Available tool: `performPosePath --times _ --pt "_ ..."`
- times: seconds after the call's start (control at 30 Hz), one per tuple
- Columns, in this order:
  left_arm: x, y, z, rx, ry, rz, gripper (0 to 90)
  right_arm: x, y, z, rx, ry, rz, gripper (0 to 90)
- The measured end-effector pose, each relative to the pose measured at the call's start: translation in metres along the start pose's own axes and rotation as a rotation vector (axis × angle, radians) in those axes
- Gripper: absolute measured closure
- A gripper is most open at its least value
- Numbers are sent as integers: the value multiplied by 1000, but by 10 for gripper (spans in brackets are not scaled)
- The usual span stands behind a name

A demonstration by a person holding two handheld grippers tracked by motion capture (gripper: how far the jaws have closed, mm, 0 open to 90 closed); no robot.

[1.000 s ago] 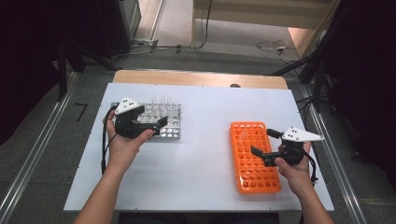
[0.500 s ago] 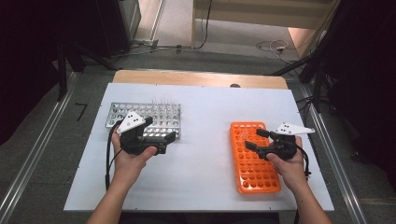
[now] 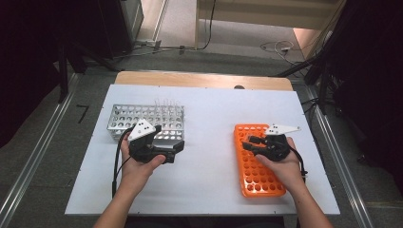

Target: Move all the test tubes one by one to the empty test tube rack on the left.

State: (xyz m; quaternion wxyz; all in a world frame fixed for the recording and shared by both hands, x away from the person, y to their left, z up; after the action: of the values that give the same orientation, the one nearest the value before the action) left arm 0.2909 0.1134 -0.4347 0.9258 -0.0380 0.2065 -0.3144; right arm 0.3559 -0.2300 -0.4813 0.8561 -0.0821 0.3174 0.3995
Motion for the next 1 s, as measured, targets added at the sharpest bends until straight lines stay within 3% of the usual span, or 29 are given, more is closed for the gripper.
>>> performPosePath --times 0.13,0.23,0.53,1.0 --pt "0 -2 0 4 1 -4 0 3 0 0 7 24 -11 620" --pt "0 -4 0 8 -3 -12 0 6 2 0 -14 43 -18 644" --pt "1 -8 0 15 0 -20 0 7 6 0 -42 47 -31 740" --pt "4 -22 6 40 -6 -51 0 -18 11 16 -42 -56 -48 742"
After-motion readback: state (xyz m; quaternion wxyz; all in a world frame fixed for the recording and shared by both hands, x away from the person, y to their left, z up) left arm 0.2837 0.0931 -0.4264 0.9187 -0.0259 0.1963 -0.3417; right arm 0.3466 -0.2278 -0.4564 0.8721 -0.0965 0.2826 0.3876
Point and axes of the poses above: each handheld gripper's, and its own axes: x roughly forward along the jaws, z roughly out of its top, y roughly to its left, the point moved 4 cm from there along x, roughly forward along the jaws, and after that the axes turned 2 degrees about -y, right-handed, at the moved point
